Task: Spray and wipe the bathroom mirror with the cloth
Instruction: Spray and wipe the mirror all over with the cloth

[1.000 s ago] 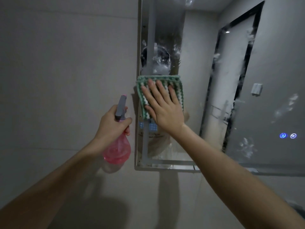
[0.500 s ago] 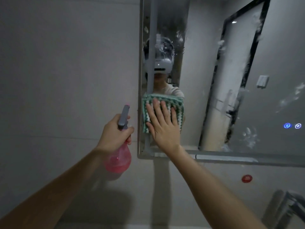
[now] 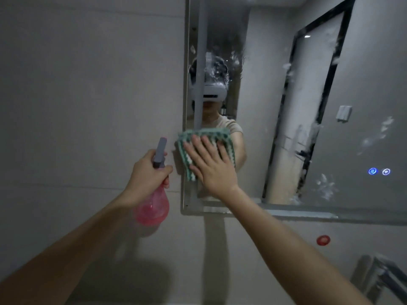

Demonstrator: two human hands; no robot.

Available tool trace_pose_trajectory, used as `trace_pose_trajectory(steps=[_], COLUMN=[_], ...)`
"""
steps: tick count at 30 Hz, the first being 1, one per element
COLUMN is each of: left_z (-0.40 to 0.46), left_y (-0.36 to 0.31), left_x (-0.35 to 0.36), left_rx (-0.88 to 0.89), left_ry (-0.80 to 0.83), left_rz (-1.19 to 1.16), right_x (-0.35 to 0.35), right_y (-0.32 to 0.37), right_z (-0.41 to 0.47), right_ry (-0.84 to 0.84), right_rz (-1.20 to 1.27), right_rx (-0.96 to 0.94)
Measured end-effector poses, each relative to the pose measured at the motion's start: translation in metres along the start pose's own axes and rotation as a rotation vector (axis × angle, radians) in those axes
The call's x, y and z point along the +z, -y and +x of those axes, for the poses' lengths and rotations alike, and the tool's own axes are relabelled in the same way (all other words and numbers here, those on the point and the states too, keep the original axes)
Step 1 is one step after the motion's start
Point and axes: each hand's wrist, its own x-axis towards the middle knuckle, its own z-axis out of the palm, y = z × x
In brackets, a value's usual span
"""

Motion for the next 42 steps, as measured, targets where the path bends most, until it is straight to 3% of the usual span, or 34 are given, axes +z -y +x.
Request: trace_pose_trajectory(steps=[5, 9, 13, 21, 26, 30, 42], left_z=[0.017, 0.015, -0.002, -0.039, -0.061, -0.063, -0.002], left_y=[-0.020, -0.022, 0.005, 0.062, 0.089, 0.088, -0.024], left_x=[-0.007, -0.006, 0.002, 0.025, 0.033, 0.034, 0.031], left_rx=[0.044, 0.054, -0.034, -0.150, -0.201, -0.189, 0.064], left_ry=[-0.019, -0.024, 0.024, 0.036, 0.085, 0.112, 0.053], left_rz=[-0.050, -0.067, -0.093, -0.070, -0.048, -0.030, -0.163], right_x=[-0.018, -0.023, -0.010, 0.017, 0.021, 0.019, -0.030], right_y=[-0.043, -0.041, -0.014, 0.053, 0.057, 0.027, -0.118], right_z=[0.087, 0.101, 0.059, -0.085, -0.124, -0.114, 0.047], right_ry=[-0.041, -0.092, -0.082, 0.074, 0.137, 0.123, -0.061], right_rz=[0.034, 0.029, 0.063, 0.065, 0.005, -0.055, -0.092], right_rx=[0.073, 0.137, 0.204, 0.162, 0.092, -0.031, 0.279])
